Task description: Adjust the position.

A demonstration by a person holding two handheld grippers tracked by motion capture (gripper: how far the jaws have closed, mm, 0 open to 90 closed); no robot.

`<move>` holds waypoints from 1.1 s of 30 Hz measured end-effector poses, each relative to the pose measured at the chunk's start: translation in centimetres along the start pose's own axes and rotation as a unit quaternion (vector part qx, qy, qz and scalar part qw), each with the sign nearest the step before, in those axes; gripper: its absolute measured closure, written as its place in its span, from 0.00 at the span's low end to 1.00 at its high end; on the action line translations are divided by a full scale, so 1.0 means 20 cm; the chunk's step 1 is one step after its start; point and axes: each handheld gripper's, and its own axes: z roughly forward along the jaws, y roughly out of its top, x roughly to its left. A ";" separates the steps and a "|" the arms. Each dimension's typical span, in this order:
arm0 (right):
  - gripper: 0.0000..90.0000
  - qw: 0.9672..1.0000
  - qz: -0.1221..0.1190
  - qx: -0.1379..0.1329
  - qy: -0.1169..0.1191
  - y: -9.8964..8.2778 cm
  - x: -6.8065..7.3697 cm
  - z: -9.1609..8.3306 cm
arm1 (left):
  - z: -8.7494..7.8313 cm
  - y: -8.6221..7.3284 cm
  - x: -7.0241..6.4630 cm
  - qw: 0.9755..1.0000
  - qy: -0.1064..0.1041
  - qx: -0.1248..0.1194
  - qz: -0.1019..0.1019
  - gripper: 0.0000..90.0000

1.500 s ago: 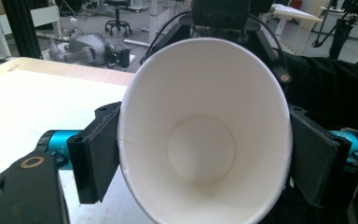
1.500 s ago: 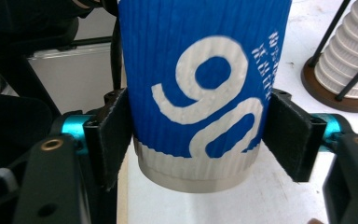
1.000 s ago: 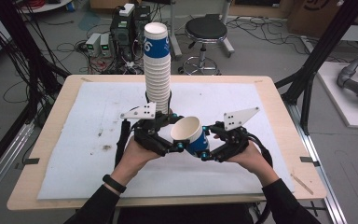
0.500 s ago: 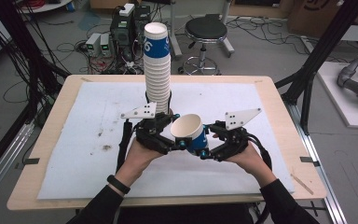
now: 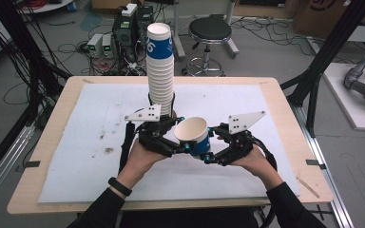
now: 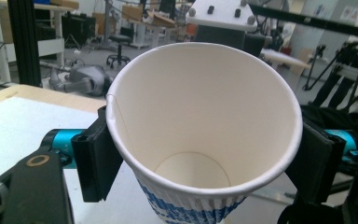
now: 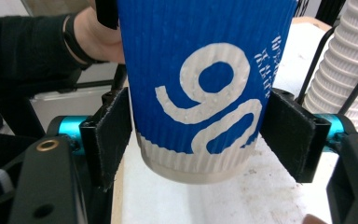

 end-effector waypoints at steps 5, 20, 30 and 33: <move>0.25 1.000 -0.001 0.021 -0.006 -0.01 0.00 0.03 | 0.00 0.03 -0.02 0.999 0.016 0.041 0.023 0.25; 0.28 1.000 0.002 -0.007 -0.009 -0.04 0.02 0.12 | 0.03 0.08 -0.05 0.995 0.019 0.084 0.039 0.26; 0.32 1.000 0.006 -0.019 -0.007 -0.04 0.02 0.11 | 0.03 0.09 -0.05 0.995 0.021 0.084 0.038 0.25; 0.32 1.000 0.006 -0.020 -0.007 -0.05 0.02 0.11 | 0.03 0.09 -0.05 0.996 0.021 0.084 0.038 0.25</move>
